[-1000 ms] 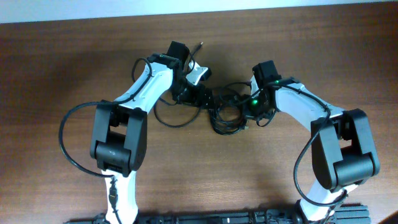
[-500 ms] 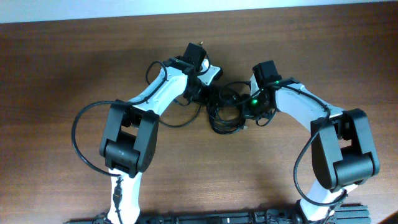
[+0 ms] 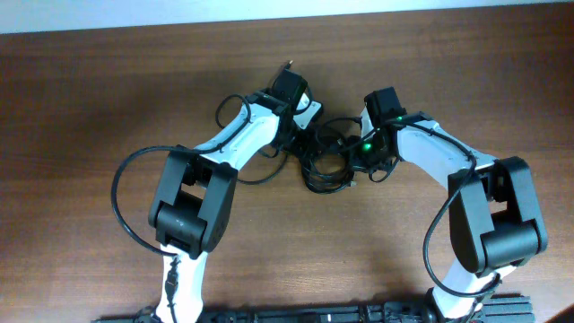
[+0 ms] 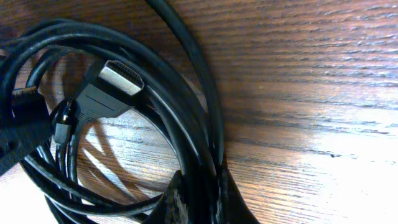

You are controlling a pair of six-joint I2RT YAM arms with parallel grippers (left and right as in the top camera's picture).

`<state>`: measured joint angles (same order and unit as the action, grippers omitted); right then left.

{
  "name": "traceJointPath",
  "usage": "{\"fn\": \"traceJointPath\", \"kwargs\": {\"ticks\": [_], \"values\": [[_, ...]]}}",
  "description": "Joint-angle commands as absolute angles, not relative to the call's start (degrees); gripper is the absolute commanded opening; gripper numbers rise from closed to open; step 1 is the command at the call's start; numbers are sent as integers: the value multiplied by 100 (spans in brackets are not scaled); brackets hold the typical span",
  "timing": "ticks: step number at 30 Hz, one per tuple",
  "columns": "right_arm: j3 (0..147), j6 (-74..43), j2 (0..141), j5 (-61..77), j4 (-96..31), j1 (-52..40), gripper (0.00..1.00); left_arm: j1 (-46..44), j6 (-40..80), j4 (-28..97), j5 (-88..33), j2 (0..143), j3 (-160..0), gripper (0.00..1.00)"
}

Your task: Untangle cables

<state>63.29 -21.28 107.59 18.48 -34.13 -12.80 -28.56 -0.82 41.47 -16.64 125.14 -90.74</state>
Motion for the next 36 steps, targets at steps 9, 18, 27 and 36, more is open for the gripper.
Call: {"fn": "traceJointPath", "kwargs": {"ticks": [9,18,27,36], "values": [[6224,-2193,10822,1905,-3402,-1313,4,-2856,-86,4827,-1496,12578,-9113,0],[6224,-2193,10822,1555,-3555,-1310,4,-1896,-572,7389,-2724,12575,-11697,0],[6224,-2193,10822,1559,-3640,-1313,4,-753,-740,7347,-3426,12578,-11902,0],[6224,-2169,10822,1584,-3662,-1313,4,-585,-679,7404,-7338,12578,-11902,2]]}}
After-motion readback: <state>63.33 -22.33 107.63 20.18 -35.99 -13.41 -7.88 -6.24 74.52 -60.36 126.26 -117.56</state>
